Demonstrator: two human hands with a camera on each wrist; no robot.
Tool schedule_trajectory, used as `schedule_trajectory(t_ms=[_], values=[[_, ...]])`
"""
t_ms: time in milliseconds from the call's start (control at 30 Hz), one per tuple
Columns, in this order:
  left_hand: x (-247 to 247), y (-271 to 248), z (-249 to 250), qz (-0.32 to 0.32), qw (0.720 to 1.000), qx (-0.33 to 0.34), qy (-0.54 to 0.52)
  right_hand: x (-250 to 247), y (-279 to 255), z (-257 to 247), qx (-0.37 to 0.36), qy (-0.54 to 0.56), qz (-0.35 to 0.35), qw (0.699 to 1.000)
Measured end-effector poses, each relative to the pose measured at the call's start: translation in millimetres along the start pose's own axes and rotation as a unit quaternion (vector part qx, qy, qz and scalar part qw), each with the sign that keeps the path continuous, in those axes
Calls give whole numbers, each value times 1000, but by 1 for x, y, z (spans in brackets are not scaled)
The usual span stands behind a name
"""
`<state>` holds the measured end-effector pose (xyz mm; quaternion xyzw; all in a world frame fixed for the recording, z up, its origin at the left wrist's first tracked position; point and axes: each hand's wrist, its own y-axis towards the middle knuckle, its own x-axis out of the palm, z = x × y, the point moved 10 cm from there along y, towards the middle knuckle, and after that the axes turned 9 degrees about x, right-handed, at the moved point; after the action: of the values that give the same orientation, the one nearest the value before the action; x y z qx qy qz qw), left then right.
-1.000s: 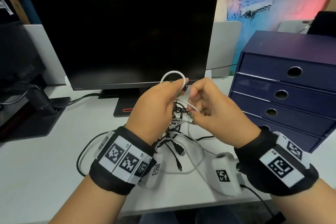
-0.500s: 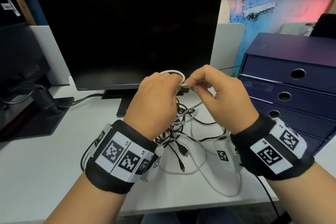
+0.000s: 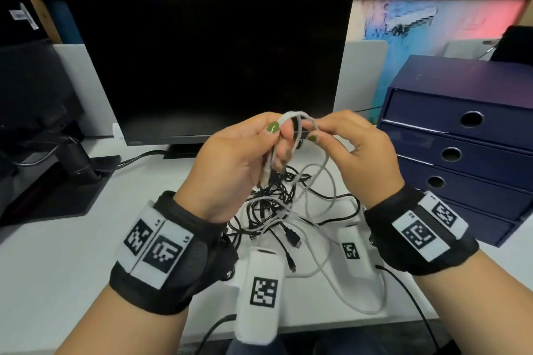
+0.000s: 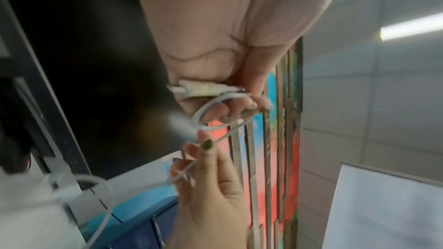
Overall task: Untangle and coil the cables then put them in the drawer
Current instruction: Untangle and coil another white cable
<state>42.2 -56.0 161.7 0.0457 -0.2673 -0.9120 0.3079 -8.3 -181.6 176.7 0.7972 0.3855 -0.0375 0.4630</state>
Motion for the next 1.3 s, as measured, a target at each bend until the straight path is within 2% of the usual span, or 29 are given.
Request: schedule_trajectory(t_ms=[100,233,367,500,567,700,800,900,1033,1167,1300], values=[[6,1,6,-7,996,28,-81,24,-5,21,85,8,-63,994],[3,3,10,11,995,61,-83,60,-24,19,144,23,-181,973],[-1,0,9,36,994,97,19,86,-41,9,156,-13,-292,944],[-6,-4,10,64,974,134,169,87,-45,8,145,-76,-324,932],[-5,-5,7,64,953,133,264,83,-42,4,123,-110,-321,933],[-6,-4,0,43,869,117,480,65,-33,-12,87,-131,-279,947],[-5,-3,-3,24,820,111,562,52,-29,-15,82,-117,-255,956],[1,-1,2,8,795,118,595,38,-23,-18,70,-76,-203,974],[6,1,-5,-35,789,96,606,9,-9,-20,39,-76,-92,992],[6,0,-2,-46,814,104,570,-8,-3,-20,13,-90,-32,995],[-3,1,-5,-41,855,65,512,-15,2,-2,86,-37,-14,996]])
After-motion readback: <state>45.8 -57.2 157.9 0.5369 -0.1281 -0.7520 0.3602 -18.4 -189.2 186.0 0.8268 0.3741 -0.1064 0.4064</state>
